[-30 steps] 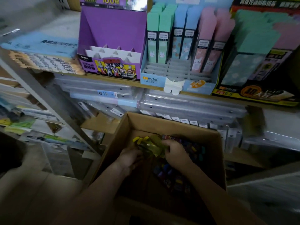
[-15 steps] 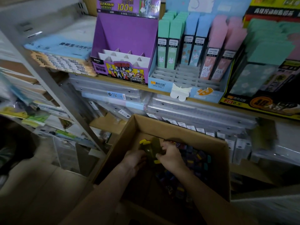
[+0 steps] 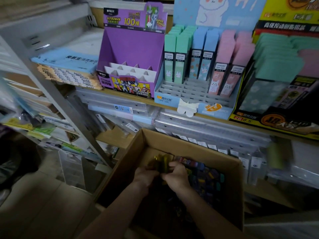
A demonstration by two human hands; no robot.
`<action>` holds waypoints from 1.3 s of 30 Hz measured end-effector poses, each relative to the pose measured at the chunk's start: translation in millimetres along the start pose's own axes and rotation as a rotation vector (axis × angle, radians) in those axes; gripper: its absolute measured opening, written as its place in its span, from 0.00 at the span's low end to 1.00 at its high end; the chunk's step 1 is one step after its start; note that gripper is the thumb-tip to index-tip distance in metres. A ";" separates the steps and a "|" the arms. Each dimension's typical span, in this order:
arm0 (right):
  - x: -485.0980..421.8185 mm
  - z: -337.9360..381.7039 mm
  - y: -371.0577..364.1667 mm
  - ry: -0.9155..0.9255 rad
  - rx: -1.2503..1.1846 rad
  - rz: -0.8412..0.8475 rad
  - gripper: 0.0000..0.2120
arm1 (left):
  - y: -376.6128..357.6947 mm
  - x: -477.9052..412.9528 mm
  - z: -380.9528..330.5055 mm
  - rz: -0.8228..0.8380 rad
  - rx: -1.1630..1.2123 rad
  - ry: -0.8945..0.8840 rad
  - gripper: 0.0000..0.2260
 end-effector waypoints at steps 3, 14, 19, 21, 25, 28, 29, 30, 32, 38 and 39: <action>3.0 2.5 -0.1 -0.011 -0.030 0.024 0.13 | -0.1 -0.7 1.0 0.019 -0.017 -0.008 0.06; 34.1 19.9 7.5 0.052 -0.543 0.104 0.10 | -18.7 40.9 -31.2 0.211 0.172 -0.245 0.09; 65.6 37.0 14.6 0.125 -0.645 0.123 0.12 | -26.9 65.7 -36.2 0.283 0.209 -0.281 0.12; 82.6 47.4 19.5 0.175 -0.615 0.130 0.12 | -29.9 75.3 -40.7 0.309 0.215 -0.305 0.13; 114.1 73.0 33.4 0.298 -0.552 0.115 0.16 | -37.8 99.0 -61.5 0.346 0.235 -0.384 0.17; 132.2 88.1 45.5 0.357 -0.490 0.028 0.16 | -47.7 121.8 -77.9 0.466 0.272 -0.392 0.15; 137.3 91.6 48.6 0.365 -0.487 -0.003 0.16 | -50.0 128.6 -82.4 0.505 0.286 -0.385 0.14; 142.4 97.0 49.9 0.385 -0.495 -0.016 0.15 | -51.0 135.5 -87.9 0.535 0.301 -0.386 0.13; 151.6 111.6 47.8 0.429 -0.482 -0.004 0.15 | -49.5 148.7 -99.6 0.574 0.334 -0.400 0.12; 175.4 161.5 30.3 0.553 -0.413 -0.092 0.17 | -13.7 174.7 -143.4 0.618 0.344 -0.498 0.12; 179.0 170.9 25.6 0.580 -0.410 -0.105 0.18 | -5.6 178.1 -151.4 0.628 0.346 -0.513 0.13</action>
Point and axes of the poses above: each hand's wrist, its own x-axis away from the middle knuckle, its own y-axis out of the back of the hand, z = x × y, the point moved 8 cm from there along -x, towards the middle knuckle, and after that the axes turned 12 degrees about z, right-handed, at the moved point
